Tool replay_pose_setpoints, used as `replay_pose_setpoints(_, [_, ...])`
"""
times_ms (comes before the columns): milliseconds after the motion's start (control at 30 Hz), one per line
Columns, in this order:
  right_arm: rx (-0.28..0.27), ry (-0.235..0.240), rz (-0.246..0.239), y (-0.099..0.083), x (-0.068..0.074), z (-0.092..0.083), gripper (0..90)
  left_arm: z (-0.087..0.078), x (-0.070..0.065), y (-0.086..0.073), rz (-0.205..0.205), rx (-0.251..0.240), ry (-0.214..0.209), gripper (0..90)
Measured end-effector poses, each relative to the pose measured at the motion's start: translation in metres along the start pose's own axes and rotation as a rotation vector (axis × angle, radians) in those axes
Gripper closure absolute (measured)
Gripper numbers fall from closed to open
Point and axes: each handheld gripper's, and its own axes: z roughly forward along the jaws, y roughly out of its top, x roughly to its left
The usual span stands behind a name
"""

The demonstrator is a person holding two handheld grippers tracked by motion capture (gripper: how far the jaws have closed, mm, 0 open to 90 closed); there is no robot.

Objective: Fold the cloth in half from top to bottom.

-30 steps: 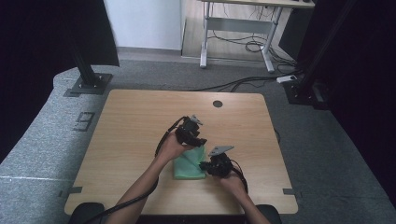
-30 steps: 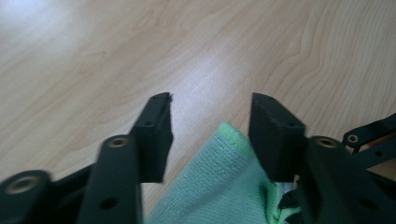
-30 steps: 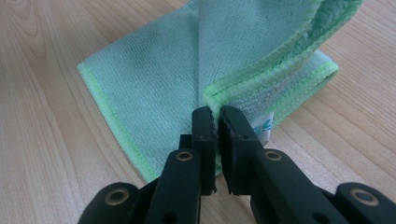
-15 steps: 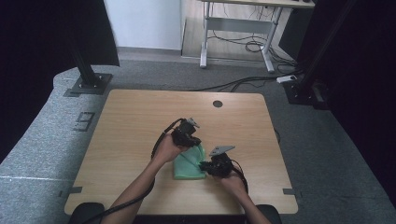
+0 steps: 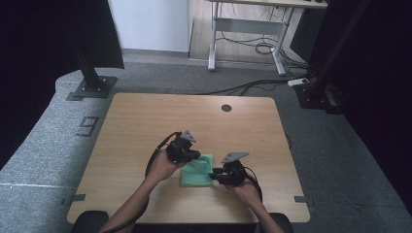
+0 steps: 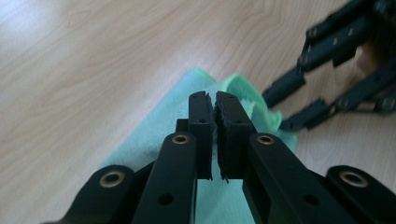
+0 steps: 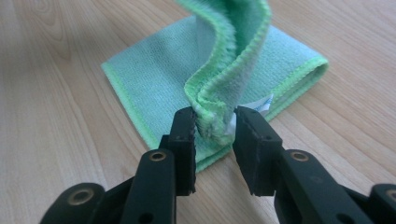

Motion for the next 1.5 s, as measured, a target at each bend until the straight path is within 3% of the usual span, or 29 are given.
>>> replay_pose_setpoints(467, [-0.031, -0.056, 0.017, 0.0, -0.013, -0.02, 52.1, -0.014, -0.013, -0.053, -0.025, -0.015, -0.02, 81.3])
replay_pose_setpoints(600, [-0.038, -0.073, 0.039, -0.001, -0.018, -0.022, 48.3, -0.019, -0.011, -0.065, -0.04, -0.025, -0.058, 73.3])
replay_pose_setpoints(700, [-0.037, -0.088, 0.051, -0.002, -0.02, -0.021, 44.8, -0.027, -0.008, -0.066, -0.049, -0.058, -0.063, 60.5])
replay_pose_setpoints(800, [-0.038, -0.101, 0.06, -0.001, -0.021, -0.02, 40.9, -0.036, -0.005, -0.062, -0.048, -0.089, -0.038, 50.4])
replay_pose_setpoints(967, [-0.044, -0.119, 0.064, 0.007, -0.021, -0.013, 32.0, -0.037, 0.011, -0.048, -0.067, -0.139, 0.052, 37.3])
replay_pose_setpoints(1100, [-0.034, -0.132, 0.063, 0.017, -0.018, -0.002, 26.3, -0.02, 0.029, -0.041, -0.105, -0.129, 0.121, 29.9])
replay_pose_setpoints(1267, [-0.004, -0.145, 0.048, 0.025, -0.009, 0.017, 23.0, 0.0, 0.04, -0.05, -0.132, -0.075, 0.184, 25.6])
replay_pose_setpoints(1433, [0.049, -0.162, -0.01, 0.017, 0.003, 0.021, 22.4, 0.009, 0.039, -0.067, -0.144, -0.041, 0.183, 25.5])
replay_pose_setpoints(1500, [0.055, -0.168, -0.011, 0.014, 0.005, 0.018, 22.4, 0.012, 0.037, -0.071, -0.146, -0.039, 0.182, 25.5])
